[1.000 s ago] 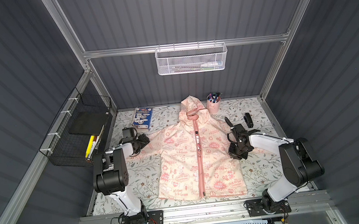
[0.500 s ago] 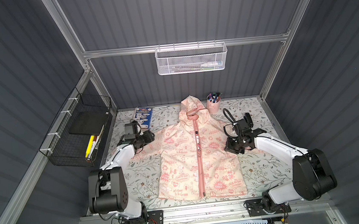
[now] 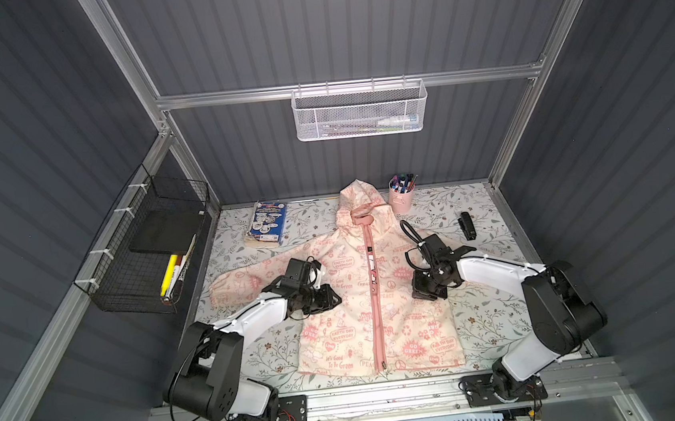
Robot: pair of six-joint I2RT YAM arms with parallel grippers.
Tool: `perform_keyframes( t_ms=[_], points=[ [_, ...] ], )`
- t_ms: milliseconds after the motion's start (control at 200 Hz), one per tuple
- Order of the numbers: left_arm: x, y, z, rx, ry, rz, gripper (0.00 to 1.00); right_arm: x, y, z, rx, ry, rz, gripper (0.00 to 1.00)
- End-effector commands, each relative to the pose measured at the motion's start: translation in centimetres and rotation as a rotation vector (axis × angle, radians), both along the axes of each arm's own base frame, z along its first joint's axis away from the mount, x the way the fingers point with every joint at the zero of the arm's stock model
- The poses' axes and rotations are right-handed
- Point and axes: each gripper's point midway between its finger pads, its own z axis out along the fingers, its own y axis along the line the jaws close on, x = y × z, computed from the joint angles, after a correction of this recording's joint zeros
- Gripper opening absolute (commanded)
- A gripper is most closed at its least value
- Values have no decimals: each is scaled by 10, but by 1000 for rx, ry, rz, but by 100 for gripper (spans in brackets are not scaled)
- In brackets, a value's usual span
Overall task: Unzip the jacket
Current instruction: Smooth out the jacket at the center of the board.
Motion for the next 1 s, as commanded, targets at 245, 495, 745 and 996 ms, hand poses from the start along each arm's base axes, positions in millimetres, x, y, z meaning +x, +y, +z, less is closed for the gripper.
perform_keyframes(
  t_ms=[245, 495, 745, 996],
  points=[
    [-29, 31, -45, 157, 190, 166, 27, -8, -33, -18, -198, 60, -50, 16],
    [-62, 48, -55, 233, 283, 243, 24, -14, -49, -25, -262, 87, -76, 15],
    [-84, 49, -50, 186, 310, 291, 24, -10, -56, -28, -265, 98, -84, 16],
    [2, 6, 23, 70, 15, 208, 34, 36, -11, 40, -36, -197, 54, 18]
  ],
)
